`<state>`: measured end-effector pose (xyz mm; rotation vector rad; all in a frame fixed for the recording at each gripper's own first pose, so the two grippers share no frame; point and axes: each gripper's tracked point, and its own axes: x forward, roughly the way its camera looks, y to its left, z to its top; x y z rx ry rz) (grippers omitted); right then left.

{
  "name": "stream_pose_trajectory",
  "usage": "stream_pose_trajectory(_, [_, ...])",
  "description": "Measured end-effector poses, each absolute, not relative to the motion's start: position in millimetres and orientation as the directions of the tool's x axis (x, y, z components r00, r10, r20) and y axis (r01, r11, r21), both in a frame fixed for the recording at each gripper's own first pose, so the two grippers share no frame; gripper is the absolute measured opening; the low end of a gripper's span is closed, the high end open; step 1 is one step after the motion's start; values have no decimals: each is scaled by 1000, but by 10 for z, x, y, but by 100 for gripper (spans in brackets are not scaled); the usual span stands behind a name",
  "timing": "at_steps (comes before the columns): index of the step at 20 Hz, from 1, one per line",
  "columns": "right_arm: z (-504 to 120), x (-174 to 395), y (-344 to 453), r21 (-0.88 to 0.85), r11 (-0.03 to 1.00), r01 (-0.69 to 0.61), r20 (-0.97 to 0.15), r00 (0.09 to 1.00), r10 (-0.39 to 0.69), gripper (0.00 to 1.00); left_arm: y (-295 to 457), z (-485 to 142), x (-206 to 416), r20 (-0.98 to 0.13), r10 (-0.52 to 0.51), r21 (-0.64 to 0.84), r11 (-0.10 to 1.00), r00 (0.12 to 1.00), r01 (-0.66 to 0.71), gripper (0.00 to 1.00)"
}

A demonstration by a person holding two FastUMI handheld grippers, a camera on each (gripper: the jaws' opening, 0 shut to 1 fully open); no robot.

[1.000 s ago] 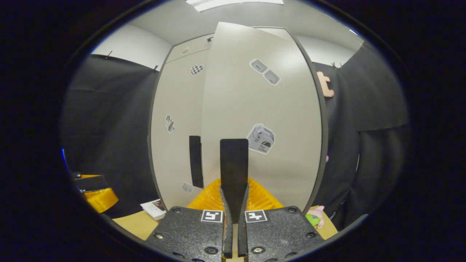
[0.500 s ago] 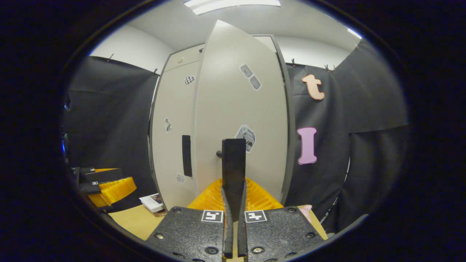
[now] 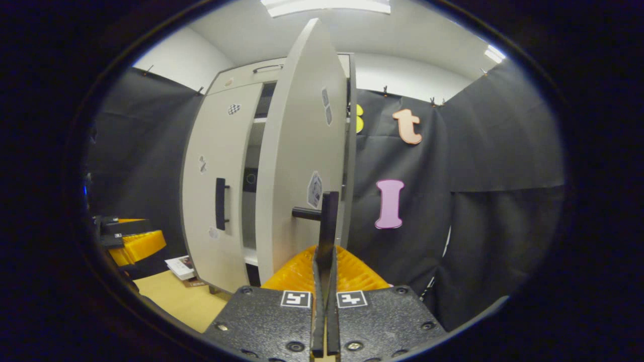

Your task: Open the right door of the double-door shoe cabinet with the right hand, and open the left door with the left hand.

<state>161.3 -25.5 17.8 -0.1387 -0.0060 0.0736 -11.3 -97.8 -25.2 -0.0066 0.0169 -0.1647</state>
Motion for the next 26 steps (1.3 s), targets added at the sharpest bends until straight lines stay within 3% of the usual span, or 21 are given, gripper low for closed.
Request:
stream_pose_trajectory(2, [209,1602,-471,-151,989,0,14,1000,2,4,-980,-261,-119,-18,-161,-11,987,987,161,95])
stream_pose_trajectory(5, [157,1637,-390,-44,997,-69,2,998,69,4,-972,-267,-129,-25,-156,-10,988,987,156,95])
stream_pose_trajectory(13, [143,1618,-466,-108,993,-49,14,999,50,4,-870,-227,-196,-24,-121,2,993,992,121,95])
stream_pose_trajectory(19, [177,981,-534,-101,995,-6,57,998,12,4,-786,-244,-212,-23,-100,8,995,995,100,95])
stream_pose_trajectory(22, [174,664,-153,-86,993,-83,47,995,87,4,-714,-318,-165,-42,-88,-25,996,995,87,95])
stream_pose_trajectory(26, [132,765,461,-79,979,-189,41,980,193,4,-636,-346,-127,-54,-84,-48,995,995,82,95])
